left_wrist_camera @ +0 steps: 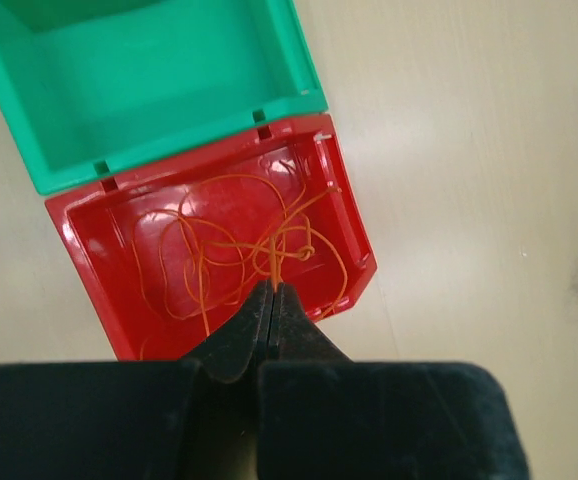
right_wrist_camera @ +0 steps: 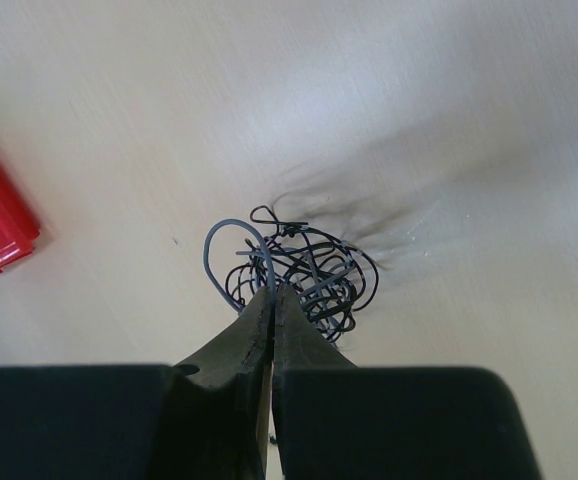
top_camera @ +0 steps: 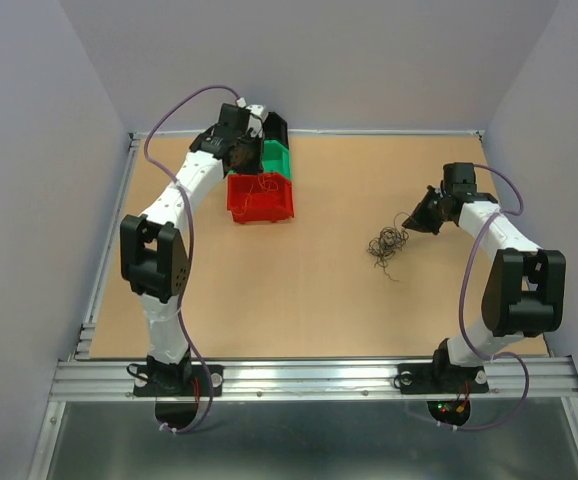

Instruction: Untangle the cables

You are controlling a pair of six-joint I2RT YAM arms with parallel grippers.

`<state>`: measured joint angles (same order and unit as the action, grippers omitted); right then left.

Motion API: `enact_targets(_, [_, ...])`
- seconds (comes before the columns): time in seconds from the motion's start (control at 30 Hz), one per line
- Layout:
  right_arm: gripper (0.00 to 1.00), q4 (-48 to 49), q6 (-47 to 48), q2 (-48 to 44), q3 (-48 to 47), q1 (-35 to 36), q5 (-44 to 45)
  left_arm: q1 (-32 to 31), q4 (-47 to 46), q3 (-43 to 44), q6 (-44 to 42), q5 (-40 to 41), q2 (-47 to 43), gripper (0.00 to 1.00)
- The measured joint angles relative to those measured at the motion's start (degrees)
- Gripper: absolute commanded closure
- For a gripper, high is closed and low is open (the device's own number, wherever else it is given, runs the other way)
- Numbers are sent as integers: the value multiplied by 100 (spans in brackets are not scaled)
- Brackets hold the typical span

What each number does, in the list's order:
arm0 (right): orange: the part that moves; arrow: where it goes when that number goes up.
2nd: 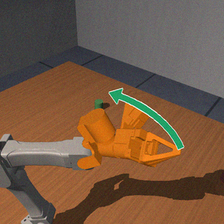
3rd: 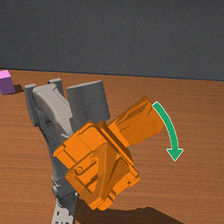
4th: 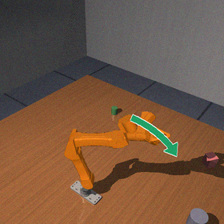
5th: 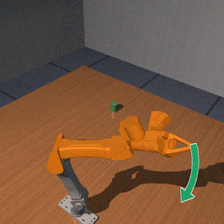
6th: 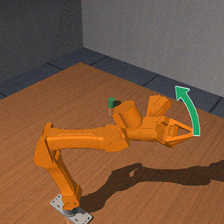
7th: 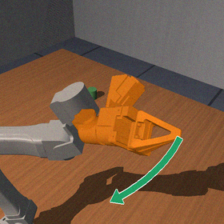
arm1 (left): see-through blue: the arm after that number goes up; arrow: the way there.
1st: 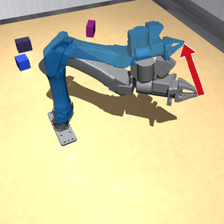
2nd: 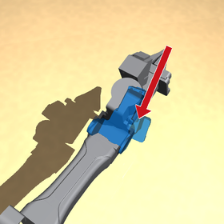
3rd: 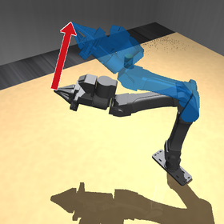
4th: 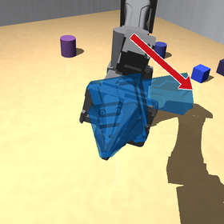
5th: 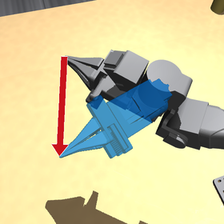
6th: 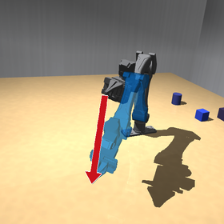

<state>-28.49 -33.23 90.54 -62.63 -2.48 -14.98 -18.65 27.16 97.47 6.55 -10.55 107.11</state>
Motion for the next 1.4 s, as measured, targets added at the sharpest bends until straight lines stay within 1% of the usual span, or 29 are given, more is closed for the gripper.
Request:
enact_targets(0.1, [99,4,-2,-2,0,0,7,-190,400,870,-175,413,507,100])
enact_targets(0.2, [99,7,-4,-7,2,13,24,-315,780,1298,-278,796,896,100])
enact_targets(0.33, [99,20,-20,-28,15,33,57,-337,1220,1355,-332,1088,1231,100])
enact_targets(0.57, [100,28,-85,-59,66,33,101,-304,1436,1012,-376,1285,1327,100])
enact_targets(0.6, [99,31,-90,-59,66,33,103,-299,1449,1008,-376,1281,1346,98])
enact_targets(0.63, [99,31,-90,-59,66,33,103,-299,1445,1008,-374,1279,1362,87])
enact_targets(0.7, [99,33,-90,-59,66,35,103,-299,1447,1008,-382,1272,1392,72])
enact_targets(0.73, [100,31,-90,-59,66,37,103,-299,1449,1008,-352,1270,1394,62])
enact_targets(0.83, [99,33,-90,-59,66,37,103,-304,1425,1014,-345,1233,1390,54])
enact_targets(1.03, [99,33,-87,-59,66,37,103,-306,1421,1014,-216,1224,1351,48])
enact_targets(1.07, [99,37,-87,-59,66,37,103,-306,1419,1014,-170,1224,1311,47])
enact_targets(1.13, [99,37,-81,-59,66,37,101,-308,1366,966,-39,1224,1174,37])
enact_targets(1.2, [100,42,-63,-59,66,39,98,-308,1196,719,98,1207,852,36])
enact_targets(1.23, [99,44,-57,-59,66,39,98,-310,1115,579,208,1202,691,30])
enact_targets(1.3, [99,46,-9,-59,66,42,79,-310,901,212,367,1176,214,23])
enact_targets(1.33, [100,46,11,-59,66,44,63,-310,824,-13,485,1104,-72,4])
enact_targets(1.4, [100,52,74,-59,66,66,-4,-304,590,-391,647,868,-595,3])
